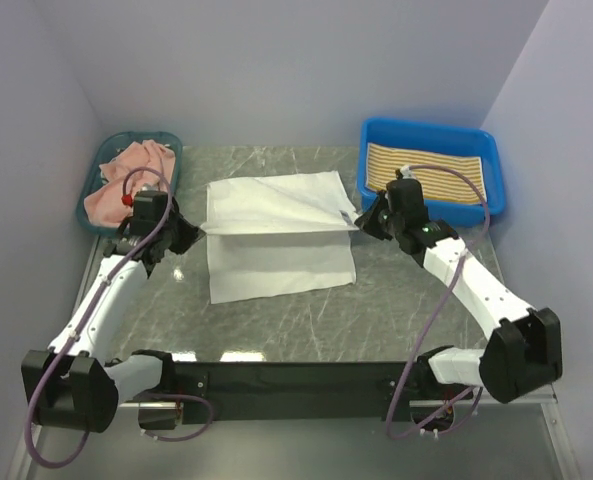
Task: Fold and stack the towels
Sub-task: Fold the towel
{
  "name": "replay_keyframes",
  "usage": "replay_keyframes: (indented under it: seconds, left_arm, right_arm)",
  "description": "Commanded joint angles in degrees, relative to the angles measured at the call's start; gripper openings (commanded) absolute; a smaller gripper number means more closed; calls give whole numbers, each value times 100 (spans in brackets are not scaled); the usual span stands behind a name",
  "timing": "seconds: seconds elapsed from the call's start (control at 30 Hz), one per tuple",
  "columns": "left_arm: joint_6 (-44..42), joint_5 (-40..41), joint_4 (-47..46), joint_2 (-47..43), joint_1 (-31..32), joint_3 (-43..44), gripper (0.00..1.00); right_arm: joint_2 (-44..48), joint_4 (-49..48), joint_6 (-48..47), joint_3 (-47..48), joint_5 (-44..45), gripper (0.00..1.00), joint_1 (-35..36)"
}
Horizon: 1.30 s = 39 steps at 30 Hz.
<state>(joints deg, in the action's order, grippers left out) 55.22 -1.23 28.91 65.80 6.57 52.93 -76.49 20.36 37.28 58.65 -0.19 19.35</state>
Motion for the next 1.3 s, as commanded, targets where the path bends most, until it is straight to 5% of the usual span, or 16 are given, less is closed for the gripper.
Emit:
replay_keyframes:
  seconds: [0.0, 0.23, 0.63, 0.77, 0.9, 1.0, 1.1, 1.27]
  left_arm:
    - [-205, 739, 354, -330, -182, -264, 0]
    - [59, 273, -648, -77, -182, -1924, 0]
    - [208, 642, -878, -94, -182, -2585, 5]
    - [226, 616, -685, -322, -182, -2612, 16]
    - [138, 616, -342, -900, -182, -2297, 53]
    - [16, 651, -9, -1235, -182, -1937, 68]
    - [-116, 441, 54, -1359, -130, -1664, 75]
    - [-82, 369, -113, -931, 300, -1514, 74]
  right_arm:
    - [459, 207, 25, -616, 293, 0, -116]
    - [-330, -1146, 525, -2128, -192, 1, -125]
    - [-780, -1378, 614, -2517, -52, 5, -125]
    - [-220, -1210, 544, -2639, -209, 19, -116]
    - [519, -772, 255, -2614, -350, 39, -116]
    - [1047, -630, 140, -2587, -386, 50, -107]
    - [1311, -664, 166, -2596, -552, 54, -107]
    - [1251, -1130, 455, -2815, -799, 46, -99]
